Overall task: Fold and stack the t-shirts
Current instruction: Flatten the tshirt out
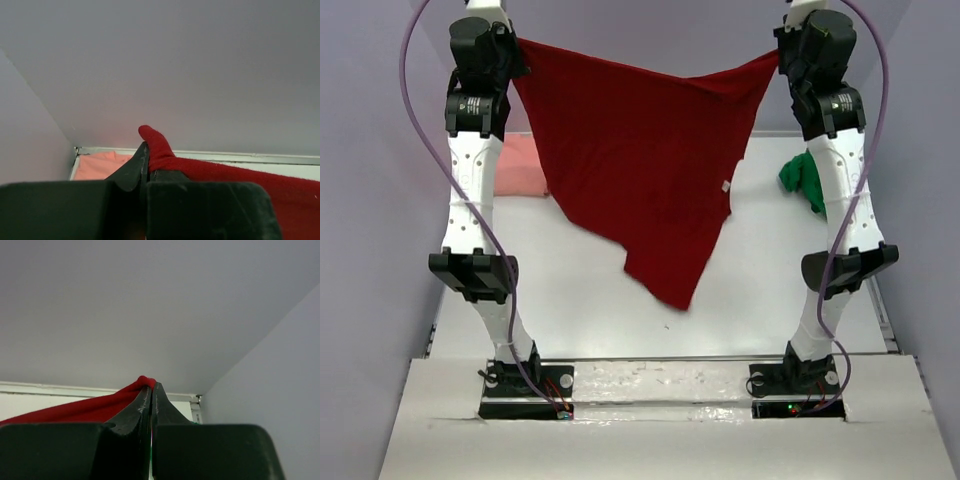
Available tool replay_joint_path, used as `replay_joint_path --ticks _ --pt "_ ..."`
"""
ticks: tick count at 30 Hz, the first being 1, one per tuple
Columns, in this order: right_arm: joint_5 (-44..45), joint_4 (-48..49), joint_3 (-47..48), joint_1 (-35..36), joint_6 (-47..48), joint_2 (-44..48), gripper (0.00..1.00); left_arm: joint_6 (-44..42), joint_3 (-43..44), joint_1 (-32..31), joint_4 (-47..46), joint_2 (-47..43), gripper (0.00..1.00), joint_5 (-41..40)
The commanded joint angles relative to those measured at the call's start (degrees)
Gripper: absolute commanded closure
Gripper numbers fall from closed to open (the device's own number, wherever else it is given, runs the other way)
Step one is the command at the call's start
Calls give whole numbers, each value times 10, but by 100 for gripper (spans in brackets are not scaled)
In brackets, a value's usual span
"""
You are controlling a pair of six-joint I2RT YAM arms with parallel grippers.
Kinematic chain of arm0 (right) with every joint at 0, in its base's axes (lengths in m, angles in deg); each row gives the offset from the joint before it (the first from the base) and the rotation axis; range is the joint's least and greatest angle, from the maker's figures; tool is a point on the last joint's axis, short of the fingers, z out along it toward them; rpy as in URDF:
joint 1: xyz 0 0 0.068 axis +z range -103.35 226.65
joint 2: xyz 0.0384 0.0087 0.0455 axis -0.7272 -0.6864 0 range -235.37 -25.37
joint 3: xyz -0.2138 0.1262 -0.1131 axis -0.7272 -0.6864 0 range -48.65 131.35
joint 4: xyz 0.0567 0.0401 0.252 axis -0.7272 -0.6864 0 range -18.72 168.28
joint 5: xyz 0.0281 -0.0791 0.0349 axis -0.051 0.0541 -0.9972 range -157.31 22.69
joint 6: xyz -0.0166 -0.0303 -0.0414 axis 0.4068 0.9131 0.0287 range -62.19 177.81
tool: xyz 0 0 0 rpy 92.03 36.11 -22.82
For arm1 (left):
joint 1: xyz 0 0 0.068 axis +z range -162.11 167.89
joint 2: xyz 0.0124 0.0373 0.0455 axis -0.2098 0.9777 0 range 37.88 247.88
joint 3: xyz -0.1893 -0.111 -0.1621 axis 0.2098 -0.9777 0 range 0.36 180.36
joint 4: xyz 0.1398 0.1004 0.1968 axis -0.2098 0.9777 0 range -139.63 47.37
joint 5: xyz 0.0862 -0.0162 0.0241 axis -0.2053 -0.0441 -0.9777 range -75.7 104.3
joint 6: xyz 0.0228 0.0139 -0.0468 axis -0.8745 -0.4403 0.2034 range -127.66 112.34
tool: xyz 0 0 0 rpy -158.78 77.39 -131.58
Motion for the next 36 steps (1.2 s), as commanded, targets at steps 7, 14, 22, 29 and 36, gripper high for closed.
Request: replay_joint_path --ticks 7,14,22,29,36 --pt "-27 62 -35 23 -18 187 100 18 -123 -8 -69 -216 100 13" --pt "74 75 -119 134 37 277 100 14 -254 -49 -77 -340 100 -25" --pt "116 83 -140 178 61 307 100 12 -263 -70 -56 -372 100 -39" --pt "104 85 -116 178 57 221 100 12 -185 -70 -51 -277 100 -24" --pt "77 90 49 136 66 69 100 -8 31 -69 -16 -95 100 -21"
